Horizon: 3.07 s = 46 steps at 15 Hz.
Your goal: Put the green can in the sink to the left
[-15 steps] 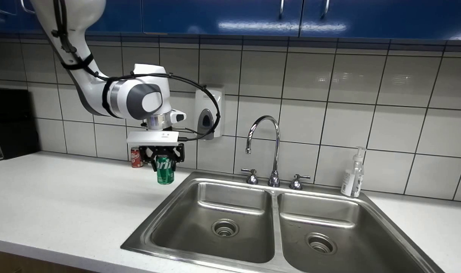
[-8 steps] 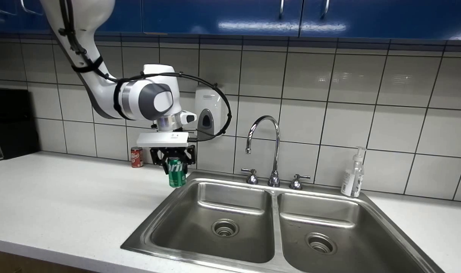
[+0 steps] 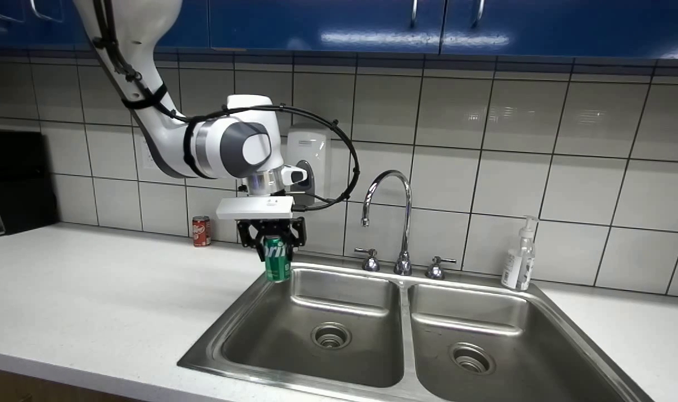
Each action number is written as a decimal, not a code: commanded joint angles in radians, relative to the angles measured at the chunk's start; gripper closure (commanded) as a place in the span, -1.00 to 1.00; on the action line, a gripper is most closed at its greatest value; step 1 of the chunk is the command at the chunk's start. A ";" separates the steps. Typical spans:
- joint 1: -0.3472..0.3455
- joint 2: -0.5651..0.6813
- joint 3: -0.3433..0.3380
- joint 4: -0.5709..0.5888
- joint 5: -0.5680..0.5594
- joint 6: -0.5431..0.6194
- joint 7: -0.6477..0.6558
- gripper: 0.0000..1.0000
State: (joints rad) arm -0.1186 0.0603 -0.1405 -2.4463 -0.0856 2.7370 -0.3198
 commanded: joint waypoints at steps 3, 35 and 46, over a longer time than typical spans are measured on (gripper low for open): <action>-0.032 -0.023 -0.033 0.007 -0.046 -0.051 0.044 0.14; -0.147 0.394 -0.017 0.197 -0.012 0.035 -0.034 0.14; -0.258 0.517 0.083 0.245 0.008 0.158 -0.090 0.14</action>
State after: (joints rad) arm -0.3182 0.5455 -0.1064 -2.2349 -0.0920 2.8600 -0.3673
